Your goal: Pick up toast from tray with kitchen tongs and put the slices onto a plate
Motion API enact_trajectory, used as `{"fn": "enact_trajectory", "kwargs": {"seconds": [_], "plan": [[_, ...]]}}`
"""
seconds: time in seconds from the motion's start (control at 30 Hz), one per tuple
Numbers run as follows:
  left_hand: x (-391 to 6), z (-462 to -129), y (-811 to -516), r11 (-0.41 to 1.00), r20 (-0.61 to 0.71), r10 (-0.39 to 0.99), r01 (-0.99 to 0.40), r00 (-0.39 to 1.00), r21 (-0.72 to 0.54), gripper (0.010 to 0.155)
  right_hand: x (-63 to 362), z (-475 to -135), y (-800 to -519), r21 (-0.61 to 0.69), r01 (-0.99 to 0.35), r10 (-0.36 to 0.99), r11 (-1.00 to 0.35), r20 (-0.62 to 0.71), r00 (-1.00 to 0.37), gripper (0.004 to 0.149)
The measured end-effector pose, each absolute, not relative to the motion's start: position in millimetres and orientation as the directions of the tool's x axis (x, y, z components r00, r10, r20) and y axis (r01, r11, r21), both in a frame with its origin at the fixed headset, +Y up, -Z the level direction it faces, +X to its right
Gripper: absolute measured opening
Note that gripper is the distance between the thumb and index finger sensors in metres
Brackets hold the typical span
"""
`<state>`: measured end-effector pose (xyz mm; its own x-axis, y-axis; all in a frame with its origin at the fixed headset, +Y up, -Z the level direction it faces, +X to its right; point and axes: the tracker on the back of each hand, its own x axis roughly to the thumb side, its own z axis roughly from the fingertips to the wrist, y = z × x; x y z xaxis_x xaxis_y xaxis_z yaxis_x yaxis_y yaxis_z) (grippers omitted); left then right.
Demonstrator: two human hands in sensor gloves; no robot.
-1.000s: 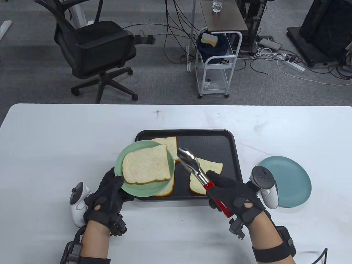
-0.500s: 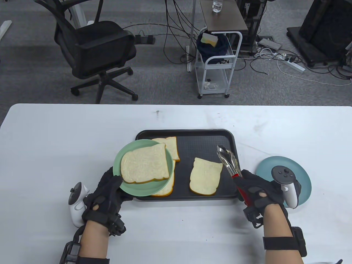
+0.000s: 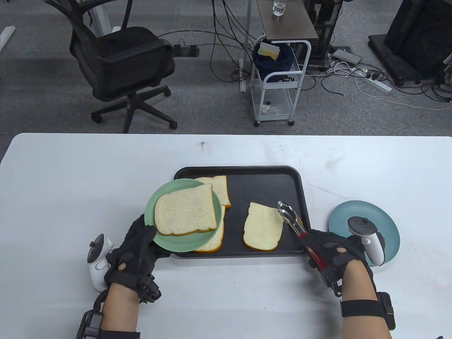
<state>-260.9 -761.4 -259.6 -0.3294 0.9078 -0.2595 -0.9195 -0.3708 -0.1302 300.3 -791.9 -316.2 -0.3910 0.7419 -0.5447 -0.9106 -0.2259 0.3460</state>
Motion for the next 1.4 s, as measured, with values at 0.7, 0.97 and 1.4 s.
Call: {"fn": "enact_trajectory", "kwargs": {"seconds": [0.7, 0.97, 1.4], "plan": [[-261.4, -259.5, -761.2, -0.376, -0.265, 0.904, -0.919, -0.335, -0.118, 0.064, 278.6, -314.3, -744.0, 0.168, -0.978, 0.958, -0.125, -0.237, -0.163, 0.066], [-261.7, -259.5, -760.7, -0.376, -0.262, 0.905, -0.918, -0.336, -0.122, 0.064, 236.1, -297.3, -707.6, 0.302, -0.941, 0.987, 0.155, -0.096, 0.132, 0.066], [-252.7, -260.3, -764.1, -0.346, -0.284, 0.913, -0.926, -0.295, -0.152, 0.063, 157.5, -280.8, -720.2, 0.573, -0.812, 0.986, 0.107, -0.168, 0.011, 0.066]]}}
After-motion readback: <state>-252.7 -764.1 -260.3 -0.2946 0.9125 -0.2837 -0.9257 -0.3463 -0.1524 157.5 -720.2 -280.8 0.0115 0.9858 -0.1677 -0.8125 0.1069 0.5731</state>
